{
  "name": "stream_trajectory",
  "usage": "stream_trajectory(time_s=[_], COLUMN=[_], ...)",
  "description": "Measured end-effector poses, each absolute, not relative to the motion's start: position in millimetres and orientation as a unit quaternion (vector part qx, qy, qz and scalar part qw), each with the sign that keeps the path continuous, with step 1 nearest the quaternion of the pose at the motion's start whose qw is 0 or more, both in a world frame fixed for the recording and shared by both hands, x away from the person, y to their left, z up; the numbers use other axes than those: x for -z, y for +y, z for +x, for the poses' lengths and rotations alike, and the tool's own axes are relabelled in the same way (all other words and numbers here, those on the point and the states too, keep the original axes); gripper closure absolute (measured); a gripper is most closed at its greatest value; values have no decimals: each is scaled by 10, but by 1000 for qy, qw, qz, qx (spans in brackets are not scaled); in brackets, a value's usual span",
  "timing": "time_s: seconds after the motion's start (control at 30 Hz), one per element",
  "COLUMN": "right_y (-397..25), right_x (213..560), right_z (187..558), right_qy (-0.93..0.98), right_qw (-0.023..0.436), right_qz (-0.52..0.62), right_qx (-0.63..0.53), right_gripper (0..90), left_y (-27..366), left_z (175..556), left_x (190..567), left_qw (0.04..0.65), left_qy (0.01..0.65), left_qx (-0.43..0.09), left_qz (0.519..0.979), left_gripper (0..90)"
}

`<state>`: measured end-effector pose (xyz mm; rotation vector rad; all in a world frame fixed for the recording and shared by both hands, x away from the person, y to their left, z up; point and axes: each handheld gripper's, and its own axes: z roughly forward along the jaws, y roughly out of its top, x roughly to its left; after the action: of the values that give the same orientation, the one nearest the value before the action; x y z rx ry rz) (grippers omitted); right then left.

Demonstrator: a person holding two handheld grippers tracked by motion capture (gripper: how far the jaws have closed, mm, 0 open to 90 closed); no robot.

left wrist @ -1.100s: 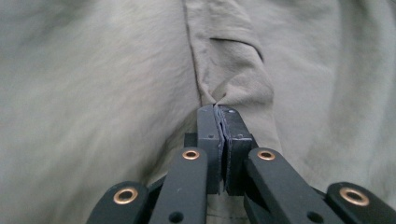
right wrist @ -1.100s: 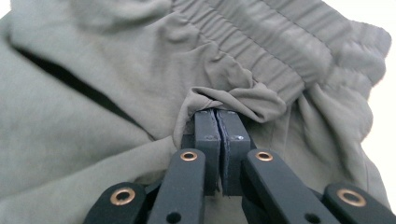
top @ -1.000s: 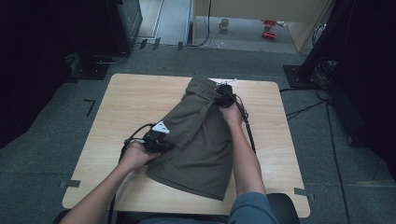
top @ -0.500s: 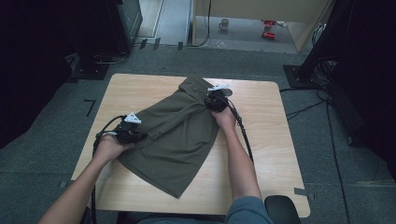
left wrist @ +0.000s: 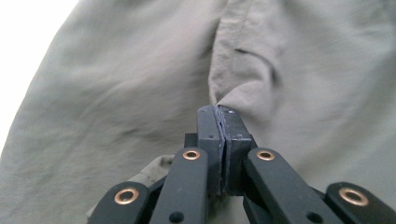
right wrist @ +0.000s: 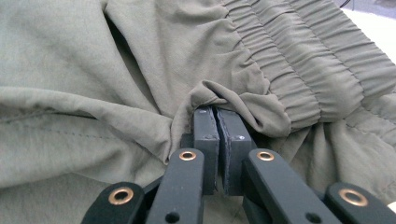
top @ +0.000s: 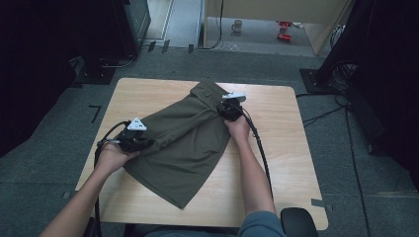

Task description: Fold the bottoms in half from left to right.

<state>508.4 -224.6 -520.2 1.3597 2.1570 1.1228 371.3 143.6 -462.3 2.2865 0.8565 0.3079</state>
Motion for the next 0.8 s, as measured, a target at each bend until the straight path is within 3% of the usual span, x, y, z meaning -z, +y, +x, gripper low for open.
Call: stream_trajectory(time_s=[0.37, 0.63, 0.8], right_y=[-2274, -2394, -2493], right_x=[5077, 4669, 4603], right_z=[5109, 5039, 4983], right_qy=[746, 755, 765], right_qw=[149, 189, 203], right_qz=[514, 490, 487], right_qx=[-397, -392, -369], right_gripper=[874, 859, 834], left_y=[1014, 692, 475], left_z=[3143, 2923, 2860], left_x=[4239, 4010, 4066], left_qw=[390, 418, 424], left_qy=[256, 217, 201], left_qx=[-102, -94, -74], left_qz=[878, 877, 880], left_gripper=[896, 896, 895])
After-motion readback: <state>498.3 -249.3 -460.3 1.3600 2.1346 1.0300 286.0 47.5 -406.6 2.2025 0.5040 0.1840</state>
